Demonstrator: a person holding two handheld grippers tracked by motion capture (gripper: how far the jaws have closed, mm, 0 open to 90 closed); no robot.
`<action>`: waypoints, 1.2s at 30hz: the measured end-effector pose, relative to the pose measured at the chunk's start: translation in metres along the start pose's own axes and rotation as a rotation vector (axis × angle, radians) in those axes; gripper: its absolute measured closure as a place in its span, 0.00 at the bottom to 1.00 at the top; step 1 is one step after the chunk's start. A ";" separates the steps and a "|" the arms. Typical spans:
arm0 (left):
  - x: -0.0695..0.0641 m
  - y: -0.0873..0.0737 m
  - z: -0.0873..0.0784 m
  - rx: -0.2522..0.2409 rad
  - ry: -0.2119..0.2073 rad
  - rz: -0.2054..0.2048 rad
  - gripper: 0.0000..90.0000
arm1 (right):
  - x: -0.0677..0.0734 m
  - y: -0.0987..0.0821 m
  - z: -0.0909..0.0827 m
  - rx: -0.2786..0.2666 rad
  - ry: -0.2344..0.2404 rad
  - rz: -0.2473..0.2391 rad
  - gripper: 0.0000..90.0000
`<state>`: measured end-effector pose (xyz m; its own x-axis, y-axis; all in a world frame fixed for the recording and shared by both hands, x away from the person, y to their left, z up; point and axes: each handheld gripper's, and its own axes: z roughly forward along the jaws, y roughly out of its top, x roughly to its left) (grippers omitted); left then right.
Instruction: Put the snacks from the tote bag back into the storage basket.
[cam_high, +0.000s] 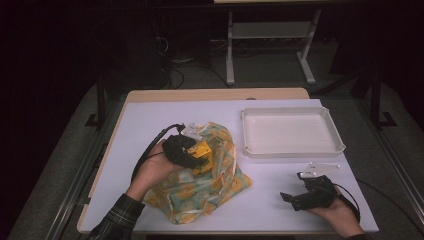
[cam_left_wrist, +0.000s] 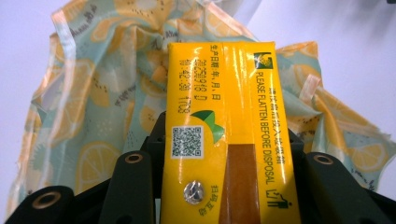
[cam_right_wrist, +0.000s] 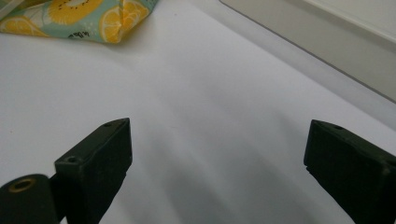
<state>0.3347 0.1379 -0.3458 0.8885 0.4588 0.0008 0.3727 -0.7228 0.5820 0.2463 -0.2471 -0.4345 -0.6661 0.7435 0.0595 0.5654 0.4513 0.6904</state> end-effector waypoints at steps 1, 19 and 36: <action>0.000 0.000 0.000 0.000 0.000 0.000 0.60 | 0.000 0.000 0.000 0.000 0.000 0.000 0.08; 0.007 0.017 -0.012 -0.043 -0.008 -0.004 0.60 | 0.000 0.001 -0.001 -0.003 0.007 0.002 0.08; 0.009 0.040 -0.013 -0.077 -0.017 0.003 0.60 | 0.000 0.000 -0.002 -0.005 0.008 -0.006 0.08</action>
<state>0.3542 0.1194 -0.3118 0.8943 0.4472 -0.0107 0.3489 -0.6822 0.6426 0.2455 -0.2475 -0.4329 -0.6733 0.7369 0.0608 0.5588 0.4532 0.6945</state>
